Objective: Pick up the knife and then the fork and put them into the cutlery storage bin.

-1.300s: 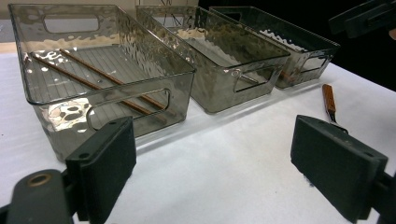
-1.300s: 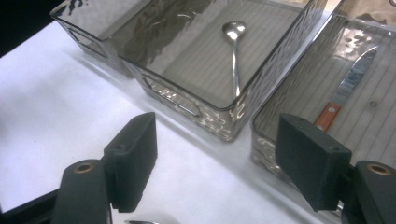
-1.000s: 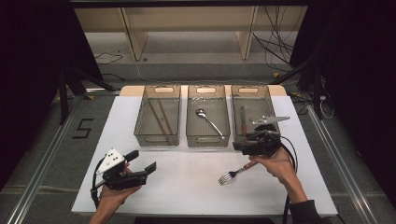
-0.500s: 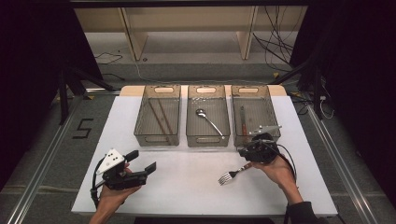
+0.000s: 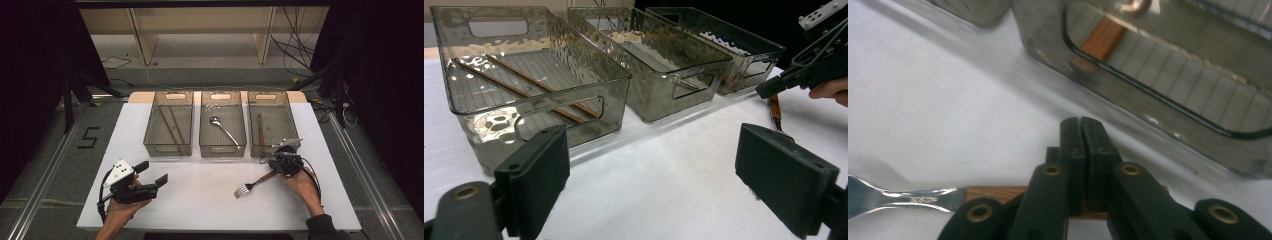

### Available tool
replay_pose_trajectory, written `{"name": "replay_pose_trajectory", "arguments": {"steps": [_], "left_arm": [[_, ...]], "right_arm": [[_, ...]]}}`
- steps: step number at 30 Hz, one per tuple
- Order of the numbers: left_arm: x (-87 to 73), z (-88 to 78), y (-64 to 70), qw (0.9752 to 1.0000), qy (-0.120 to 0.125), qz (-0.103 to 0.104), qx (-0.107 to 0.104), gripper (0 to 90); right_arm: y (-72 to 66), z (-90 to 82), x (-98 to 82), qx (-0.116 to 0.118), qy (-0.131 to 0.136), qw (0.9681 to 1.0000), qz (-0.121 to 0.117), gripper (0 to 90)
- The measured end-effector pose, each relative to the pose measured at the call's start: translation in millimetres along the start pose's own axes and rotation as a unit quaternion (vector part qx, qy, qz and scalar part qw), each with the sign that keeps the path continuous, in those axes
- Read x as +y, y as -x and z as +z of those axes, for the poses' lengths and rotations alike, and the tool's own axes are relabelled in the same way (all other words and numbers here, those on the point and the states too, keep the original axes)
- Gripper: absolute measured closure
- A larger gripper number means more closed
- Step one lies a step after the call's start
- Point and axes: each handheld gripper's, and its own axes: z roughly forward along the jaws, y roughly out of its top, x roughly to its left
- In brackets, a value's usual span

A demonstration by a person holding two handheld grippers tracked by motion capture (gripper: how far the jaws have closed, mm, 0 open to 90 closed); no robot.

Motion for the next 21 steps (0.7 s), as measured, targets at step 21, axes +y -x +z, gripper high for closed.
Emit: {"name": "replay_pose_trajectory", "arguments": {"steps": [21], "left_arm": [[0.1,0.1,-0.1,1.0,0.0,0.002,0.0,13.5]], "right_arm": [[2.3,-17.3,-26.1,0.002,-0.035,0.999,0.029,90.0]]}}
